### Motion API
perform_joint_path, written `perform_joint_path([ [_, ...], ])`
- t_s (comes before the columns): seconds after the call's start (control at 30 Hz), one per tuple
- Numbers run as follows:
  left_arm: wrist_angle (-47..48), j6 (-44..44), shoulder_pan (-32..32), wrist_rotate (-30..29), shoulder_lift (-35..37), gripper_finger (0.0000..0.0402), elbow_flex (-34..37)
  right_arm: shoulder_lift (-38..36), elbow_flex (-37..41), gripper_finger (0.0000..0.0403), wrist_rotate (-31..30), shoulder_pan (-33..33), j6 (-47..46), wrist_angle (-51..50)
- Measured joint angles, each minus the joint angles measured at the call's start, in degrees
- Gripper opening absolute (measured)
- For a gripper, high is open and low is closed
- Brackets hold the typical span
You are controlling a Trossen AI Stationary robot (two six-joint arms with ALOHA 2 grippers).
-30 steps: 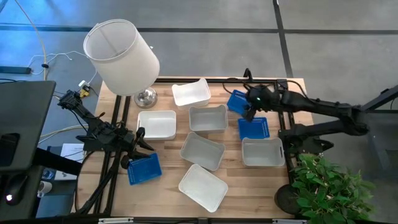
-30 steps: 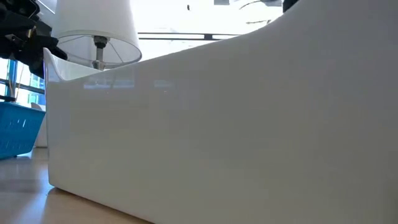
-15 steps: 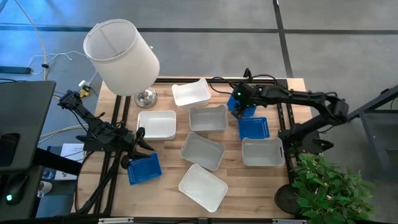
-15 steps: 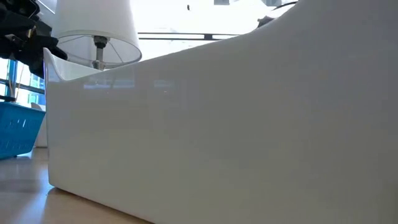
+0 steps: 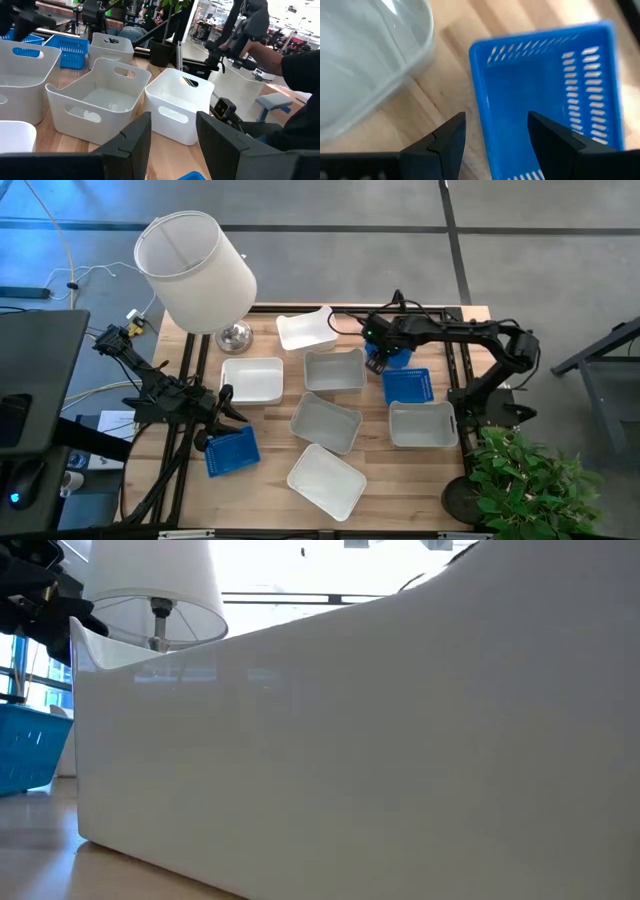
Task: Stack baskets by color
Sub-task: Stack the top blue bin into the middle blue bin
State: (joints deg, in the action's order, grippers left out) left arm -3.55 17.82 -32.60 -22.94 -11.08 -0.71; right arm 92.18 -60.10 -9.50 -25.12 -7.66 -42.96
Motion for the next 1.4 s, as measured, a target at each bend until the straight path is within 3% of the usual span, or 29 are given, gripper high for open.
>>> perform_joint_path([
  [0.43, 0.0, 0.0, 0.0, 0.0, 0.0, 0.0145, 0.0, 3.2, 0.0, 0.019, 0.1, 0.0, 0.0, -3.2],
  [0.57, 0.0, 0.0, 0.0, 0.0, 0.0, 0.0145, 0.0, 3.2, 0.0, 0.0148, 0.4, 0.0, 0.0, -5.2],
  [0.87, 0.0, 0.0, 0.0, 0.0, 0.0, 0.0145, 0.0, 3.2, 0.0, 0.0011, 0.5, 0.0, 0.2, -7.2],
  [1.23, 0.0, 0.0, 0.0, 0.0, 0.0, 0.0145, 0.0, 2.5, 0.0, 0.0003, -3.9, 2.2, 1.7, -9.2],
  [1.4, 0.0, 0.0, 0.0, -0.1, 0.0, 0.0145, 0.0, -1.0, 0.0, 0.0002, -4.6, 3.7, 1.3, -9.3],
])
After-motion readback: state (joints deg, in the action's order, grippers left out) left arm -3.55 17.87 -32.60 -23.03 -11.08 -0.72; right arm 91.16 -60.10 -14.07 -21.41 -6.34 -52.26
